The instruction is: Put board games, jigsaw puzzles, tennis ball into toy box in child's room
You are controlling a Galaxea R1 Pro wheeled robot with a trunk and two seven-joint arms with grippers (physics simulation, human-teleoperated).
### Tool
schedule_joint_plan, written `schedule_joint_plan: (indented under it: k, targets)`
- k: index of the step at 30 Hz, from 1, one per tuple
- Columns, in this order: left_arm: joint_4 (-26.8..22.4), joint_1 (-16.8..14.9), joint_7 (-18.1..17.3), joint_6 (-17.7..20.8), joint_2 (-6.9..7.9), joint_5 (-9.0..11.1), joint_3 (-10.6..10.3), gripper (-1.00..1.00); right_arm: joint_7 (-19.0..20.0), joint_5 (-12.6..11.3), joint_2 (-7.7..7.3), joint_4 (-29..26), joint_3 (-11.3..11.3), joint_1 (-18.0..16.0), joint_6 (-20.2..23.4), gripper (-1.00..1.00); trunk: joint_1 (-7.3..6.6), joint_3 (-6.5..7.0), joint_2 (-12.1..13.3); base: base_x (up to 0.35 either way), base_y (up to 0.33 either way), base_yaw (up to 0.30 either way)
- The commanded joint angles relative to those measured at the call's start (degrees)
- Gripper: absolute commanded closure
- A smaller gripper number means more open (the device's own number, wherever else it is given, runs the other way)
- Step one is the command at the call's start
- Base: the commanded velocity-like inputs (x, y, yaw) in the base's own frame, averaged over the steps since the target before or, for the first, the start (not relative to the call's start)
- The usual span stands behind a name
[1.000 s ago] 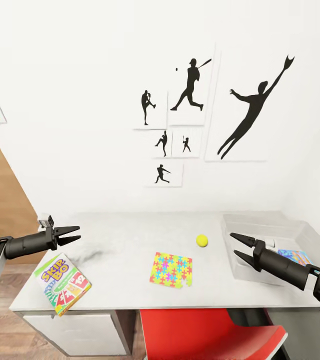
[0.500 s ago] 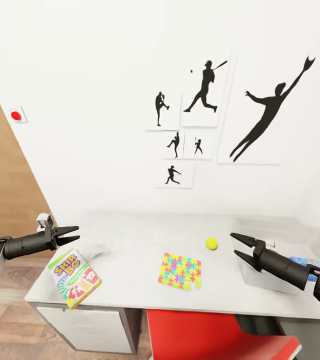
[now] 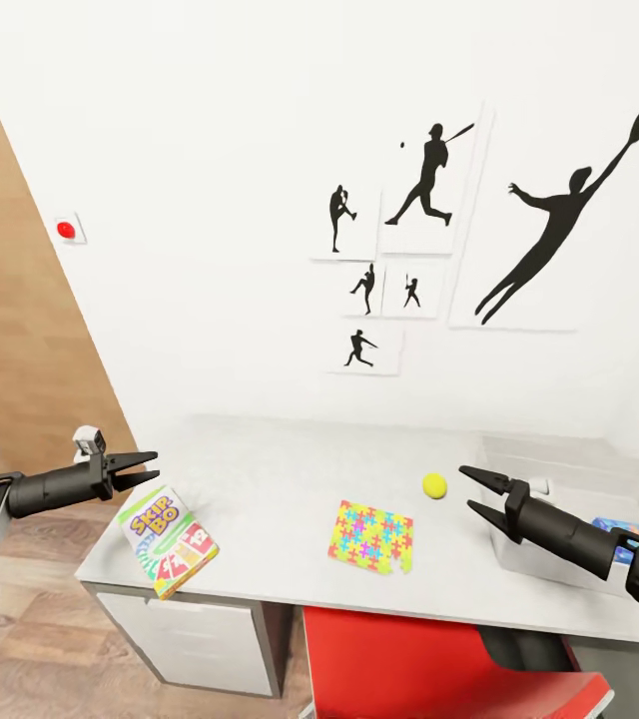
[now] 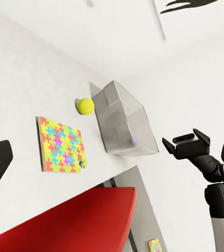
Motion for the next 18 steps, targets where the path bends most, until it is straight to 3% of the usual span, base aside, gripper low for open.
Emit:
schedule_joint_plan:
  k: [1, 18]
  targets:
    - [0.01, -0.05, -0.24, 0.6, 0.01, -0.1, 0.03, -1.0, -0.32, -0.28, -0.06, -0.04, 0.02, -0.06, 0.24, -1.0, 0.04, -0.12, -0.12, -0.006, 0.0, 0.004]
    - [0.15, -0.05, -0.24, 0.6, 0.27, -0.02, 0.07, -1.0, -0.15, -0.27, 0.1, -0.06, -0.18, -0.06, 0.24, -1.0, 0.04, -0.12, -0.12, -0.03, 0.038, 0.001]
